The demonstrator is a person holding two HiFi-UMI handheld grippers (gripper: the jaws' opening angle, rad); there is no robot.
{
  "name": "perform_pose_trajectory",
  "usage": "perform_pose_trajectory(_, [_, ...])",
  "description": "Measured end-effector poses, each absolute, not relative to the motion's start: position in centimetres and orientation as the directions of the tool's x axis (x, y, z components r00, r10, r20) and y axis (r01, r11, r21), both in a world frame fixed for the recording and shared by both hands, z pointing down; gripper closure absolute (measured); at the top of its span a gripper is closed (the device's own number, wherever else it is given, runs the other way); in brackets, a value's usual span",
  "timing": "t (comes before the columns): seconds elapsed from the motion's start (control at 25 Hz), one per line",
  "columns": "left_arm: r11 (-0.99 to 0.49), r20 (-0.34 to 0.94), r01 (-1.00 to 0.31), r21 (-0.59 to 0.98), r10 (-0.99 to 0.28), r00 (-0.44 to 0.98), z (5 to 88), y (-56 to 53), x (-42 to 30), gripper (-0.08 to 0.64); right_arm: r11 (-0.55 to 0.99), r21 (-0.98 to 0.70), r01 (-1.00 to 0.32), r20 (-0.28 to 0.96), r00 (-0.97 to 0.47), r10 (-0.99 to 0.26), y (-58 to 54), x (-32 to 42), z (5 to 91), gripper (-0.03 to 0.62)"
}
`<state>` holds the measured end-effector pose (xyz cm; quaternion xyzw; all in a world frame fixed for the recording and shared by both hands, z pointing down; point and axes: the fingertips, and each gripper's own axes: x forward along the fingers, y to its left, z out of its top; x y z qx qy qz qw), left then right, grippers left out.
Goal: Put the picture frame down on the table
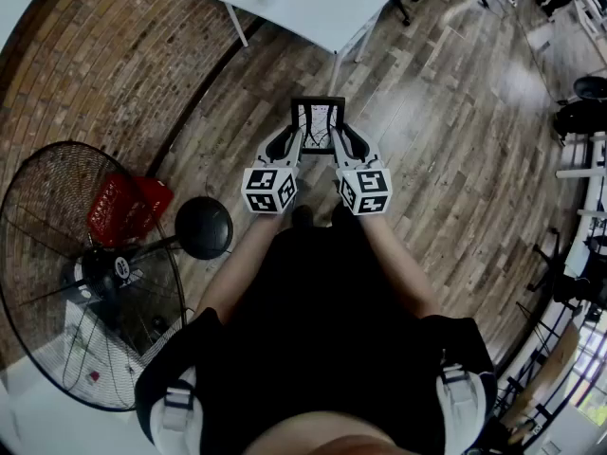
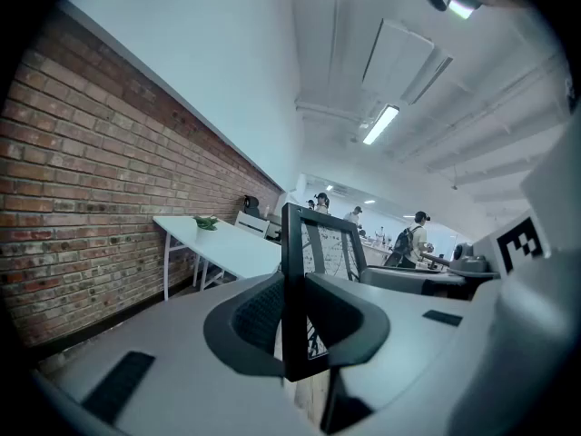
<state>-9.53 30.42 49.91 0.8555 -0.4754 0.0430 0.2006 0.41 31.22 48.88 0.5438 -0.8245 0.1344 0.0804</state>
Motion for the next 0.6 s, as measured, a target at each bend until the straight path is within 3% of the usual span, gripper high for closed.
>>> perform_pose_trajectory(0.6, [-0.473,0.286,-0.822,0.317,-0.779,0.558,50.5,30.29,-10.37,0.479,0.353,-0.138,-0.925,0.299,-0.379,-0.876,31.1,-0.41,49.37,0.518])
